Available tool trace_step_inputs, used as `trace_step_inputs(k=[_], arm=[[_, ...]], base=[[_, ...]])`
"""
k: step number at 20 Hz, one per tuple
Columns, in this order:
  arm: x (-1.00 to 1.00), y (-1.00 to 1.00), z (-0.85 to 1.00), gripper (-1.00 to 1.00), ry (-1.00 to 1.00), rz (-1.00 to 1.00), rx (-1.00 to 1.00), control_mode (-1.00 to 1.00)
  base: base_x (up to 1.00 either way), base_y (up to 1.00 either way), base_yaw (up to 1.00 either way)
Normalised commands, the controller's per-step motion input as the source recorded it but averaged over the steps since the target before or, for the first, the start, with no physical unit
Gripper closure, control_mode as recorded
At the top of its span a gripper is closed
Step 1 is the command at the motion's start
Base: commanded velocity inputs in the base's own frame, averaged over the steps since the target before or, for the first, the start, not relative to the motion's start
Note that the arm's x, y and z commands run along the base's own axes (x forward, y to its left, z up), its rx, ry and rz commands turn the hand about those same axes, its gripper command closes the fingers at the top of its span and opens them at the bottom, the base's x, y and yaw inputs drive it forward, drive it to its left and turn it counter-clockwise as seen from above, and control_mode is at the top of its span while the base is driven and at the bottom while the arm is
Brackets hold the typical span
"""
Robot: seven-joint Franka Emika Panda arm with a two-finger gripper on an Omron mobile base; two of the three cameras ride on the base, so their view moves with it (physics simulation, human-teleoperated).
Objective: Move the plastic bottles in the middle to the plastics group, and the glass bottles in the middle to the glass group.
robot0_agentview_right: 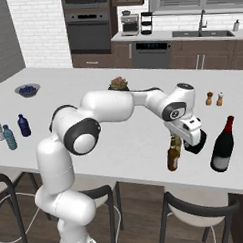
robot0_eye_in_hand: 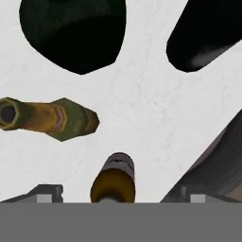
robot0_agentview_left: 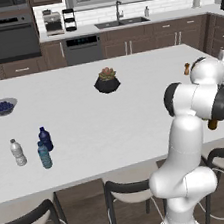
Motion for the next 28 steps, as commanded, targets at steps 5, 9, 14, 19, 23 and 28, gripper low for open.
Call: trace_step_inputs(k=[5,9,14,19,23,28], arm=[[-0.23,0.13,0.27,-1.0,0.0,0.0,0.0,-1.0],[-0.22,0.15,0.51,-1.0,0.0,0.0,0.0,-1.0],[-0.71,0.45,0.35,-1.0,-0.11,0.02,-0.02,-1.0],[-0.73,0.91,0.03,-1.0,-0.15,0.08,-0.19,-1.0],[-0.53,1.0,0.0,-1.0,-0.05,0.17,-0.28,-1.0],[-0.28,0.97,0.2,-1.0,0.05,0.14,-0.13,-1.0]], base=[[0.0,0.0,0.0],[0.0,0.0,0.0],[0.0,0.0,0.0],[0.0,0.0,0.0],[0.0,0.0,0.0],[0.0,0.0,0.0]])
